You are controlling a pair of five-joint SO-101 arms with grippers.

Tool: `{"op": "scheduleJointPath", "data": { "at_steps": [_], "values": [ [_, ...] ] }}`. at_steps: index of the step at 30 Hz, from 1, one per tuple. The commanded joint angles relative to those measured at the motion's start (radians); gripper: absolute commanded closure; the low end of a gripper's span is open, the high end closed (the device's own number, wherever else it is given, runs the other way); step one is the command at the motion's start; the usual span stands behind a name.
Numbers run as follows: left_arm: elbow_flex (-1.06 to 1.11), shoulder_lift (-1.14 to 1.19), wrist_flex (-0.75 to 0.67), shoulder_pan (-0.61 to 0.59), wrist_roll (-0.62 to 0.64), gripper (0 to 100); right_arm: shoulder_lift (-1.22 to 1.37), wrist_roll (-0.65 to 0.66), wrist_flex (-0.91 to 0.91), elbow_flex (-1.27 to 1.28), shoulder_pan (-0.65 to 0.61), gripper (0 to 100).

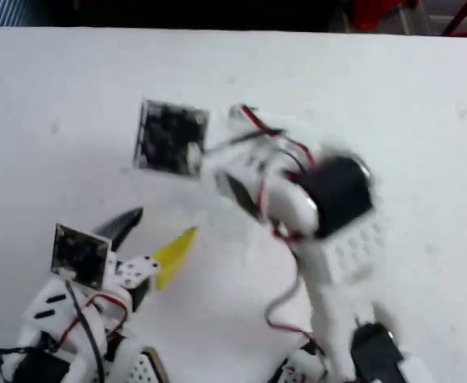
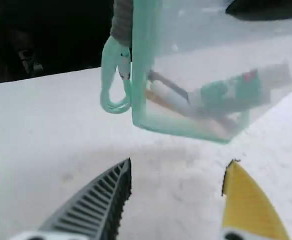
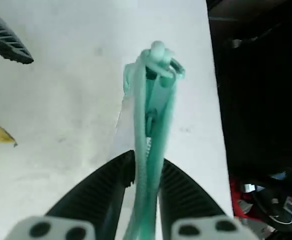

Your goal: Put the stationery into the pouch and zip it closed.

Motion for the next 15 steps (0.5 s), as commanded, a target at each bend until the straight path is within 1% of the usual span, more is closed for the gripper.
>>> {"op": "scheduleJointPath", "data": {
  "at_steps": [1,3,7,9,10,13,15],
  "values": [
    [0.091,0.001,-0.112,-0.004,-0.098,69,-0.15,0.069,0.021,0.071,0.002,98.2],
    [0.114,0.001,-0.141,-0.001,-0.107,69,-0.222,0.109,0.021,0.184,0.001,98.2],
    [0.114,0.001,-0.147,0.001,-0.109,69,-0.377,0.201,0.021,0.419,-0.007,98.2],
    [0.112,0.001,-0.146,0.002,-0.112,69,-0.456,0.229,0.021,0.493,-0.05,98.2],
    [0.109,0.001,-0.141,0.015,-0.133,69,-0.495,0.23,0.021,0.519,-0.071,98.2],
    [0.091,0.001,-0.071,0.125,-0.198,69,-0.561,0.232,0.019,0.532,-0.15,98.1],
    [0.06,0.001,-0.002,0.217,-0.232,69,-0.558,0.23,0.018,0.528,-0.156,98.1]
  ]
}}
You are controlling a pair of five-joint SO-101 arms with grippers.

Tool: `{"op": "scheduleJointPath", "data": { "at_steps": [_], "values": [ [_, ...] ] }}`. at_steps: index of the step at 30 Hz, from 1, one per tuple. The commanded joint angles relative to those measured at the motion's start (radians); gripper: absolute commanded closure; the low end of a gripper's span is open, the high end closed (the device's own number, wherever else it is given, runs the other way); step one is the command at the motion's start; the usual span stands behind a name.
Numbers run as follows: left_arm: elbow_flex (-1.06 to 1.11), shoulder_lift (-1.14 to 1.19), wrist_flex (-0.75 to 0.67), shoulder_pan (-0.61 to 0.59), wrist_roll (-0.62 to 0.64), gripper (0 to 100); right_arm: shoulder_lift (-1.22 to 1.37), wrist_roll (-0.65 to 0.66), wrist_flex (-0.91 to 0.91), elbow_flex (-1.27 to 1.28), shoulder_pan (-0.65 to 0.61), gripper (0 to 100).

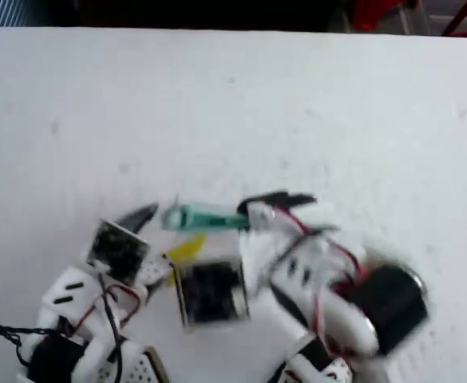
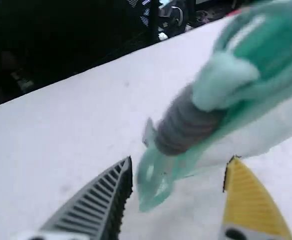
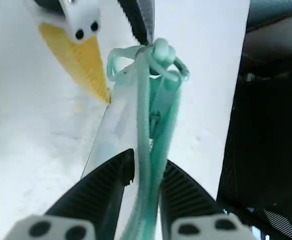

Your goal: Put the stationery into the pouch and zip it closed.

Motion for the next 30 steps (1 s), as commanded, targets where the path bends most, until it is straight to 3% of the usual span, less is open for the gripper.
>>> {"op": "scheduleJointPath", "data": {
  "at_steps": [1,4,15,22,30],
  "values": [
    [-0.083,-0.001,0.126,0.179,-0.072,69,-0.028,0.011,0.015,-0.008,-0.019,98.1],
    [-0.152,-0.001,0.184,0.191,-0.077,69,0.012,0.009,0.015,-0.008,-0.004,98.1],
    [-0.169,-0.001,0.187,0.151,-0.083,69,0.077,0.015,0.012,-0.008,0.036,98.1],
    [-0.183,-0.001,0.135,0.153,-0.048,70,0.081,0.115,0.015,0.061,0.056,98.1],
    [-0.17,-0.001,0.069,0.147,-0.058,83,0.081,0.305,0.018,0.054,0.028,98.1]
  ]
}}
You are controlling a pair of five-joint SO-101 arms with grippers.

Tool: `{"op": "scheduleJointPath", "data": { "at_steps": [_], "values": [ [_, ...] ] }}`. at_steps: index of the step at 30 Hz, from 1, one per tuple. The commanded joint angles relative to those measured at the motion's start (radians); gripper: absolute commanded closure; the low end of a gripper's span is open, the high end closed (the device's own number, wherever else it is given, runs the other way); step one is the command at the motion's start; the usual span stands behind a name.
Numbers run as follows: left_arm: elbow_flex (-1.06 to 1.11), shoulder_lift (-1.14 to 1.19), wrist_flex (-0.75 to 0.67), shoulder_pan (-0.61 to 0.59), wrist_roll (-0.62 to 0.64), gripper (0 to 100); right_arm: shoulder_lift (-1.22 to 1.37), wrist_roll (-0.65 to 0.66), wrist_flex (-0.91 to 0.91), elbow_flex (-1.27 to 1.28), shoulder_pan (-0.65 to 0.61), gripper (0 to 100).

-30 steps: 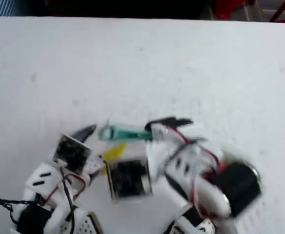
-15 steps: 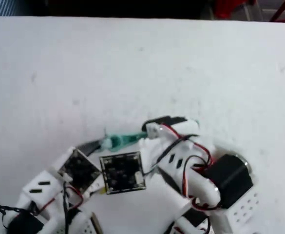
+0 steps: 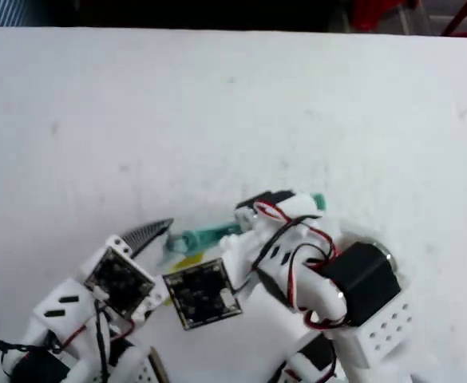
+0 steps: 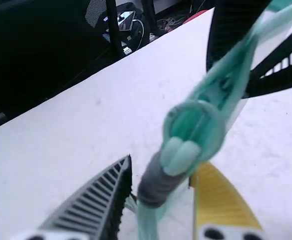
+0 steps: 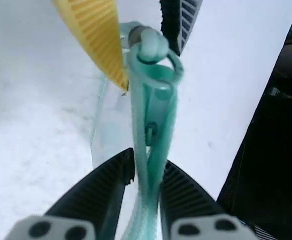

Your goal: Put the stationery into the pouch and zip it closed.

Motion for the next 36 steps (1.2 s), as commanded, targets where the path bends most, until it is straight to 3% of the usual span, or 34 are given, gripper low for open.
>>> {"op": "scheduleJointPath", "data": {
  "at_steps": [1,7,12,16,20,22,30,34,36],
  "values": [
    [-0.031,0.001,-0.028,0.013,-0.012,83,0.002,0.068,0.016,-0.021,-0.035,98.1],
    [0.031,0.001,-0.034,0.166,-0.023,83,0.002,0.066,0.013,-0.043,-0.076,98.1],
    [0.023,0.001,-0.041,0.211,-0.02,84,0.004,0.057,0.012,-0.046,-0.076,98.1],
    [0.021,0.001,-0.04,0.211,-0.018,84,-0.007,-0.087,-0.028,-0.046,-0.07,97.8],
    [0.02,0.001,-0.041,0.211,-0.018,96,-0.002,-0.18,-0.03,-0.041,-0.048,97.6],
    [0.02,0.001,-0.041,0.211,-0.018,95,-0.008,-0.204,-0.03,-0.043,-0.048,97.5],
    [0.026,0.001,-0.028,0.209,-0.02,98,-0.021,-0.272,-0.033,-0.048,-0.004,74.7],
    [0.026,0.001,-0.035,0.209,-0.02,98,-0.136,-0.273,-0.054,-0.051,-0.021,73.1],
    [0.028,0.001,-0.051,0.209,-0.02,98,-0.231,-0.31,-0.071,-0.063,-0.101,74.0]
  ]
}}
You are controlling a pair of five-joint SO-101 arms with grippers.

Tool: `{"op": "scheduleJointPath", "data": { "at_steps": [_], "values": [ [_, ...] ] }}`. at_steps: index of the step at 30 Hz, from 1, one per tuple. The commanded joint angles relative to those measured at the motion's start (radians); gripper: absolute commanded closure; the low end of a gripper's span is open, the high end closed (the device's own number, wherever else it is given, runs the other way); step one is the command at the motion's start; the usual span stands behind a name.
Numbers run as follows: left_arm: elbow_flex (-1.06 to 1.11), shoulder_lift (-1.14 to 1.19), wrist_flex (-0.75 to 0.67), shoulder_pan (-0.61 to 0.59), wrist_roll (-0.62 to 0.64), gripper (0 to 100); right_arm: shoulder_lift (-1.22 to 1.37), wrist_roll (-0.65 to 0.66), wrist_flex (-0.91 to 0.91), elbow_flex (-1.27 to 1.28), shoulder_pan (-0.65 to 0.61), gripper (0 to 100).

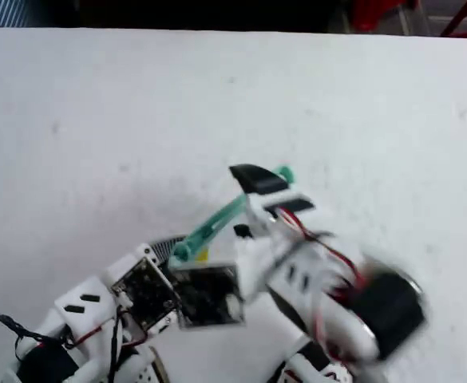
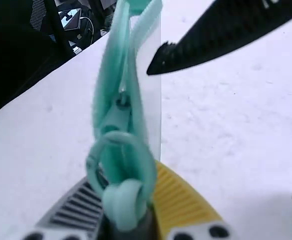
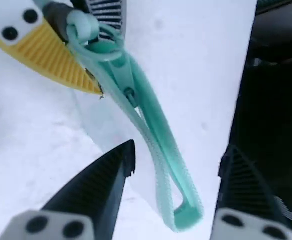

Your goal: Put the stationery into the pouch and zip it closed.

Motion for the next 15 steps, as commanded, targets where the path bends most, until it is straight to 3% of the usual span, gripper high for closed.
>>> {"op": "scheduleJointPath", "data": {
  "at_steps": [1,5,9,15],
  "values": [
    [-0.011,-0.007,-0.037,0.01,-0.005,98,-0.148,-0.089,-0.045,-0.06,-0.122,74.7],
    [-0.011,-0.007,-0.037,0.01,-0.005,98,-0.182,-0.261,-0.064,-0.049,-0.193,78.6],
    [-0.011,-0.007,-0.037,0.01,-0.005,98,-0.099,-0.272,-0.065,0.018,-0.206,79.3],
    [-0.011,-0.007,-0.037,0.01,-0.006,98,-0.071,-0.269,-0.064,0.069,-0.332,79.3]
  ]
}}
